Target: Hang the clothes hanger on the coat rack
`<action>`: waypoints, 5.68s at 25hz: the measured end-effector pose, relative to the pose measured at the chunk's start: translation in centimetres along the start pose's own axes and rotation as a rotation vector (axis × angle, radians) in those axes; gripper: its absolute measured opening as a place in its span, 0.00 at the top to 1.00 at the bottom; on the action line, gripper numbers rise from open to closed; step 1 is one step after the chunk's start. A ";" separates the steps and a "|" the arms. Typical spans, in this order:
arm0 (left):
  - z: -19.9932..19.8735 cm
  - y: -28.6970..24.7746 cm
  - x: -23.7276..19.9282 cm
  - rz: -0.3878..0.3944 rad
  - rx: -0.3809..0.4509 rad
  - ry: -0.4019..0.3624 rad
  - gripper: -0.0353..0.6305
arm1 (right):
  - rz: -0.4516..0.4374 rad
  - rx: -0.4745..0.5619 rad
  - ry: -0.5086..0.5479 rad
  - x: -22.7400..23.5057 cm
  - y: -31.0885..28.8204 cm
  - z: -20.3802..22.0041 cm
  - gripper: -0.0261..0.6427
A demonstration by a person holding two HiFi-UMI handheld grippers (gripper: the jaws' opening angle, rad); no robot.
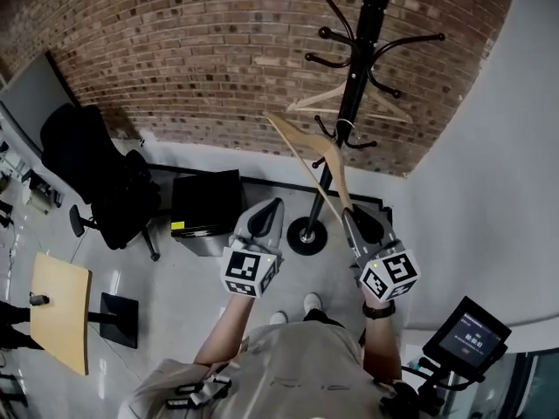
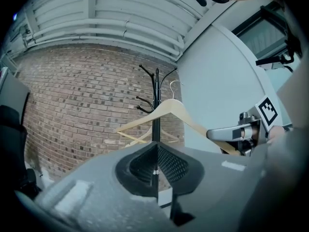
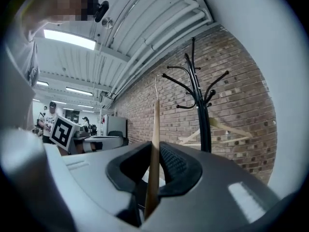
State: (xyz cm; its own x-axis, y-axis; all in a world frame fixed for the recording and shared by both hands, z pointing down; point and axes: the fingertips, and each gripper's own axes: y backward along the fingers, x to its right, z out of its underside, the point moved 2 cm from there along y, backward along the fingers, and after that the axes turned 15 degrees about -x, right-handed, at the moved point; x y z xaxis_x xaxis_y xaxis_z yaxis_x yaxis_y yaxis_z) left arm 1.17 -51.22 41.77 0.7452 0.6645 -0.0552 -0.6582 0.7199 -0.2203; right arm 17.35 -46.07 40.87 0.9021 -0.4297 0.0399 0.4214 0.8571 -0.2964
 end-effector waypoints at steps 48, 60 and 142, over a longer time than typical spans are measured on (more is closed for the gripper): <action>1.3 -6.4 -2.0 -0.113 -0.066 -0.021 0.95 | -0.132 -0.095 -0.286 16.4 -13.2 -2.2 0.88; 2.0 -6.0 -2.0 -0.083 -0.075 -0.022 0.95 | 0.027 -0.018 -0.153 17.4 -12.6 -0.4 0.83; 7.9 38.7 25.7 0.215 -0.006 -0.047 0.95 | 0.163 0.028 0.028 -34.4 32.1 8.6 0.95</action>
State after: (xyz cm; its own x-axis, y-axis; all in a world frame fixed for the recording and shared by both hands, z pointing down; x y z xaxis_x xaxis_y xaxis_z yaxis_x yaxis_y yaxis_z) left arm -6.01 -4.73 39.48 0.5819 0.8113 -0.0565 -0.8007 0.5593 -0.2146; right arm 0.69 -1.34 38.16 0.9560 -0.2914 -0.0339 0.2720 0.9237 -0.2698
